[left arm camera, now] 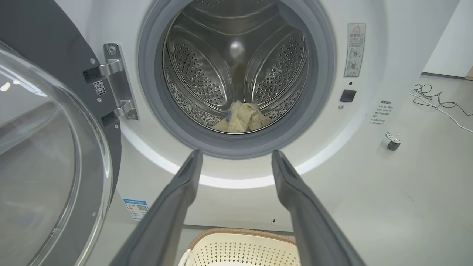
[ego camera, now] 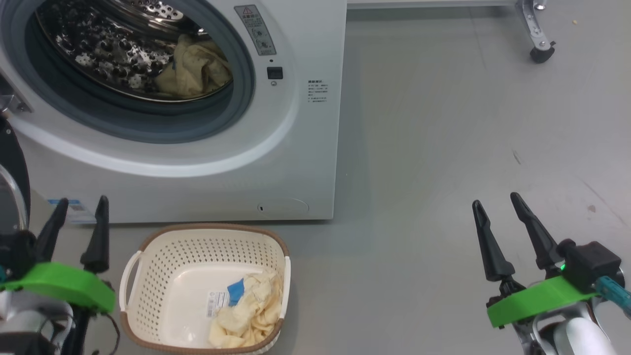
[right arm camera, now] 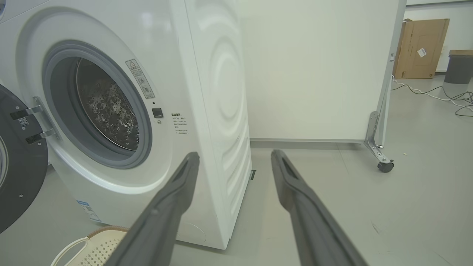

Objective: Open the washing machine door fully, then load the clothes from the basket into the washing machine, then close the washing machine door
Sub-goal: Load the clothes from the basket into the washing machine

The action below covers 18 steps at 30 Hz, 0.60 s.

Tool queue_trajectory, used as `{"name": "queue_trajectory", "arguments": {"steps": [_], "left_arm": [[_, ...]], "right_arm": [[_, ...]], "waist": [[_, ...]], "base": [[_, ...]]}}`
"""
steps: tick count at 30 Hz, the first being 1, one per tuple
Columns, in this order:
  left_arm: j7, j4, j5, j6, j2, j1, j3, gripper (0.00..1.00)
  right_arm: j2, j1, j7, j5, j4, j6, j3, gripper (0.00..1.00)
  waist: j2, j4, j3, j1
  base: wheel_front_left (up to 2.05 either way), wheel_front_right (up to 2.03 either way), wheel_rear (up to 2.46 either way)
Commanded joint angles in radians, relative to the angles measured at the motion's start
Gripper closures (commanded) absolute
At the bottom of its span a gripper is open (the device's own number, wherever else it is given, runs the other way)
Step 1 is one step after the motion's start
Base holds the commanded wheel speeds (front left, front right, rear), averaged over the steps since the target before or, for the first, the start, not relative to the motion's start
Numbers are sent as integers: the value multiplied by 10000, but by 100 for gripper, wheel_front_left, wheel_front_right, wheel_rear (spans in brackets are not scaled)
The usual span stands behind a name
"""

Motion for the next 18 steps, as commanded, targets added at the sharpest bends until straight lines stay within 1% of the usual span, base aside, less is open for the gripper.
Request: {"name": "queue_trajectory", "arguments": {"steps": [1, 5, 8, 9, 13, 18], "left_arm": [[-107, -728, 195, 270, 344, 268, 781, 0], [-108, -1800, 534, 592, -144, 1527, 1244, 0], [-109, -2270, 912, 684, -559, 2223, 1446, 0], [-109, -2270, 912, 684, -559, 2223, 1446, 0], [-109, -2505, 1461, 669, -940, 2869, 1499, 0], [-110, -2575, 1955, 578, -1369, 3249, 1674, 0]], "right_arm": [[-25, -38, -67, 85, -368, -27, 146, 0], [9, 131, -67, 119, -387, -27, 142, 0], [60, 246, -67, 164, -391, -27, 106, 0], [60, 246, -67, 164, -391, -27, 106, 0], [153, 375, -67, 204, -382, -27, 99, 0], [193, 380, -67, 211, -355, -27, 156, 0]], "waist": [[-1, 3, -278, 2], [-1, 21, -513, 2], [-1, 25, -734, 2], [-1, 25, -734, 2], [-1, -7, -908, 2], [-1, -91, -993, 2]], "base": [[0, 0, 0], [0, 0, 0], [0, 0, 0], [0, 0, 0], [0, 0, 0], [0, 0, 0]]}}
